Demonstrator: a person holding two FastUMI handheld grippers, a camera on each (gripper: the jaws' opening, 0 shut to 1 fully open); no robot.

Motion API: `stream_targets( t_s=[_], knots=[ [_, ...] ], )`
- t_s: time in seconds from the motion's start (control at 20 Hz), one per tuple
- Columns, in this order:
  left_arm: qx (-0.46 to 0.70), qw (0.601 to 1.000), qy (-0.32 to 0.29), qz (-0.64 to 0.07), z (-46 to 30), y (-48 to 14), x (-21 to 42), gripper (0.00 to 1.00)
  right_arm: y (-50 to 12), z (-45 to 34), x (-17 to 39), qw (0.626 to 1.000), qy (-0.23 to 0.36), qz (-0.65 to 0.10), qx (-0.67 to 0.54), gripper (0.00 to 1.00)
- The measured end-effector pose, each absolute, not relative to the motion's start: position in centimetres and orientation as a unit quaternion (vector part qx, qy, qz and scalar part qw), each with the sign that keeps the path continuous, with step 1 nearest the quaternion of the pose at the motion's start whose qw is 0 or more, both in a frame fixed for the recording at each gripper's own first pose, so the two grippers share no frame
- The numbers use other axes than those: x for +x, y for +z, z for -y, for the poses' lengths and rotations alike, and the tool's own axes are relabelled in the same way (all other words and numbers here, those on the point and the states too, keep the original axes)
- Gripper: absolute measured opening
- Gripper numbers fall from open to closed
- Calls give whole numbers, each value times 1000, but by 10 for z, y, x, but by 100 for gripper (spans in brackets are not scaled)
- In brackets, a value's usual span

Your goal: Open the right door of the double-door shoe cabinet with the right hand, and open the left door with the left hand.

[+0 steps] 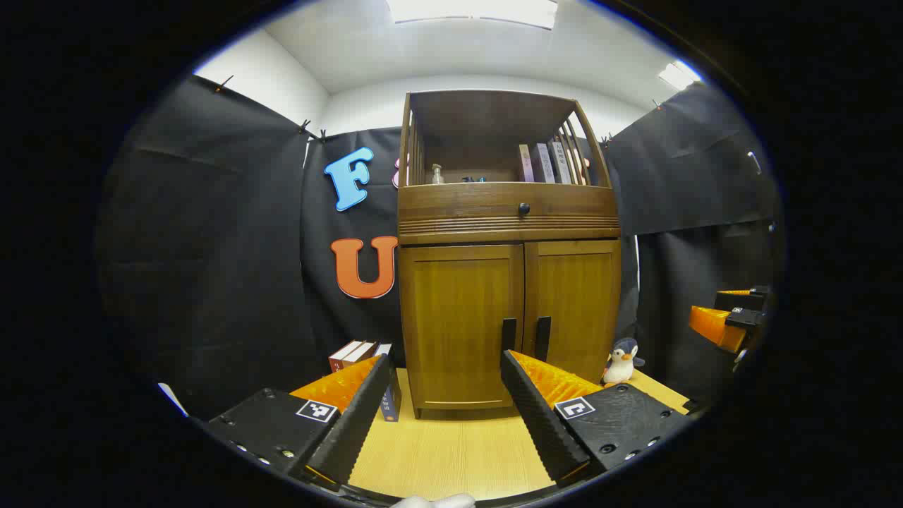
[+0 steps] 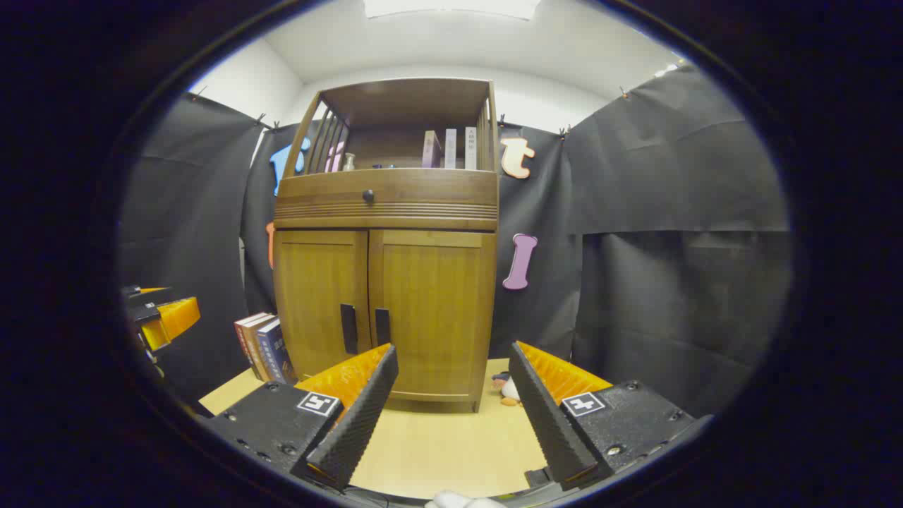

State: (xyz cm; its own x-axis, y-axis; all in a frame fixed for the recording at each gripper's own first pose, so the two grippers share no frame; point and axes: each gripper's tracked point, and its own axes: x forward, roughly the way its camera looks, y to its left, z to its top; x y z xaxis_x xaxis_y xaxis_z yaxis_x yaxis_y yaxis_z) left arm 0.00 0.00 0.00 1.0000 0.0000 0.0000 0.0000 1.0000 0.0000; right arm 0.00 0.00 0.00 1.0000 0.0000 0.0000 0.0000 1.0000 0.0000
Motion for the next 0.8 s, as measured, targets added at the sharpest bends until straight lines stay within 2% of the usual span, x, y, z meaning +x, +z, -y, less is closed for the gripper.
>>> stream_targets(
  t_s=[0.7, 0.8],
  knots=[
    [4, 1000, 0, -14, -3, -11, 8, 96, -3, -2, 2, 1000, 7, -2, -4, 100],
    [-2, 1000, -9, -15, 1, -11, 8, 100, -9, -1, 7, 1000, 5, -9, -5, 100]
  ],
)
